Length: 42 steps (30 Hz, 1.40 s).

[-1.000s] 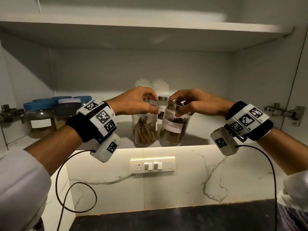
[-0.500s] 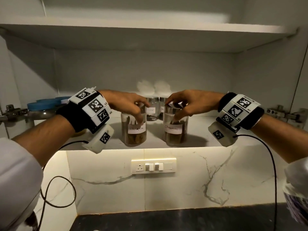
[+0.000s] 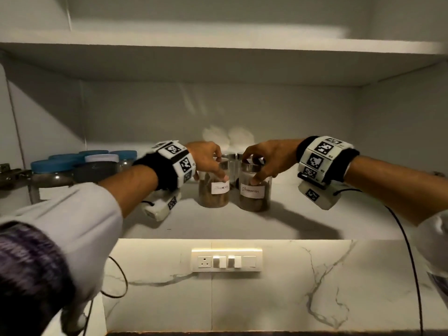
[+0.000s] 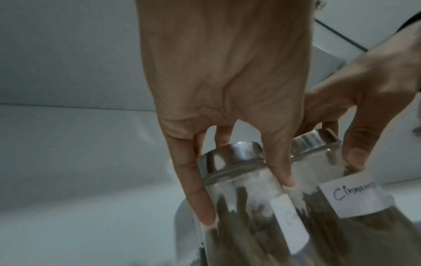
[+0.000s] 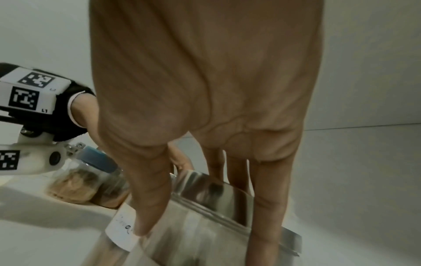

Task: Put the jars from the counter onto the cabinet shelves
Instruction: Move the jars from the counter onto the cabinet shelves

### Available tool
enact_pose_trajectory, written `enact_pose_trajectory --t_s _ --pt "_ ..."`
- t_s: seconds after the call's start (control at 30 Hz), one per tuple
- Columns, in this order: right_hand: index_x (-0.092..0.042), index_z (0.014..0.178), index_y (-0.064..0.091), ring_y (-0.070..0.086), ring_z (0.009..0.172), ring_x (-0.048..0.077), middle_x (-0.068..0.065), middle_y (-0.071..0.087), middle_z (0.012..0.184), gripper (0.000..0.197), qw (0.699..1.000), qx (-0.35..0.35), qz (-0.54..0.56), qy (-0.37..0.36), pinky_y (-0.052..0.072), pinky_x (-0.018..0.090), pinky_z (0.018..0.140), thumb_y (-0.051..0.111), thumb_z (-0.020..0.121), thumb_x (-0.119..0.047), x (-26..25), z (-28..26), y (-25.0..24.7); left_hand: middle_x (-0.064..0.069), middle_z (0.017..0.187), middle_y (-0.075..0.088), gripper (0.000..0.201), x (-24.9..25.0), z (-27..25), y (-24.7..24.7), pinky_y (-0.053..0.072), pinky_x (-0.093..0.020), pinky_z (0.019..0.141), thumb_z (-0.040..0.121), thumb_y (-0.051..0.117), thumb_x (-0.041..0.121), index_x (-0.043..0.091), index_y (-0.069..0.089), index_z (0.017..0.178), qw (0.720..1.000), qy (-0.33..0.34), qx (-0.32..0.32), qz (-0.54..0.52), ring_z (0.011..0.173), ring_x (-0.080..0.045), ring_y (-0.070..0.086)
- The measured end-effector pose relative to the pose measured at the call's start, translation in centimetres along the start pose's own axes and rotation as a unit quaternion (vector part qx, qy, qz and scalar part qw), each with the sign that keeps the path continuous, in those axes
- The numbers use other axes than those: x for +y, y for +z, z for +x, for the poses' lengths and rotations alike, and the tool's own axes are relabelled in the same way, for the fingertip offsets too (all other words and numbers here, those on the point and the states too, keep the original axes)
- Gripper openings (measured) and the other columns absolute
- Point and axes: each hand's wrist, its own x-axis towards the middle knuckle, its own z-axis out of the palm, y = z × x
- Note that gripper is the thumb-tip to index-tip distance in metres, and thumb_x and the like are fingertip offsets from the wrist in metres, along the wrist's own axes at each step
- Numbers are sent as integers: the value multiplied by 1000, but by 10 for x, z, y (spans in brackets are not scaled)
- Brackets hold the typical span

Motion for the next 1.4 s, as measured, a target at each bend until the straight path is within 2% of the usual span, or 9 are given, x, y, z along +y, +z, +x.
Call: enact_pose_trajectory --t_s 0.13,0.23,0.4,0.6,0.73,0.9,1.07,1.27,1.4 --pt "-25 149 47 70 107 26 0 66 123 68 997 13 -80 11 60 40 93 78 89 -37 3 27 5 -8 115 61 64 7 32 18 63 -50 83 70 90 47 19 56 117 998 13 49 30 92 -29 70" --pt "-27 148 48 71 110 27 1 70 125 65 992 29 -121 7 58 43 98 76 90 -39 7 37 9 -9 115 53 62 8 43 21 63 -52 82 70 91 45 19 50 109 997 10 56 43 92 -32 68" --pt "-25 152 44 62 122 28 3 67 132 66 991 53 -123 -12 51 36 93 74 93 -30 14 36 14 -9 119 47 60 4 48 18 65 -53 73 74 90 35 18 48 113 998 35 32 43 97 -34 65" --pt "-22 149 48 65 115 29 7 70 126 65 987 75 -140 -21 51 34 83 73 89 -17 17 39 16 -4 119 45 54 0 45 21 66 -49 74 80 87 24 16 49 118 996 76 40 28 104 -30 64" --pt "-18 145 54 67 112 30 8 72 122 60 984 108 -134 -44 54 36 84 74 89 -16 22 35 20 -3 118 45 53 -1 47 23 65 -45 74 81 86 21 15 49 118 995 85 46 32 103 -28 63" --pt "-20 143 57 67 111 31 8 73 122 59 982 126 -129 -48 56 39 89 75 87 -18 23 31 22 -7 120 53 52 -2 48 23 59 -46 89 78 87 19 15 51 116 993 93 57 50 106 -29 61" --pt "-19 142 55 68 107 32 10 73 120 61 981 138 -132 -29 56 38 84 77 85 -21 15 27 31 -9 122 61 52 4 39 23 52 -40 87 80 86 25 15 53 119 987 95 76 105 107 -28 60" --pt "-16 149 44 65 113 33 8 65 133 77 972 180 -150 -17 49 35 82 79 84 -38 -6 12 50 -5 148 47 71 3 14 26 51 -42 97 84 81 31 15 46 144 976 103 113 153 124 -29 57" --pt "-21 132 62 66 96 25 2 73 114 52 974 207 -70 -60 48 29 75 75 84 -36 -40 -30 51 -3 139 52 53 4 -36 25 49 -43 101 84 74 29 20 57 134 969 156 170 85 124 -27 56"
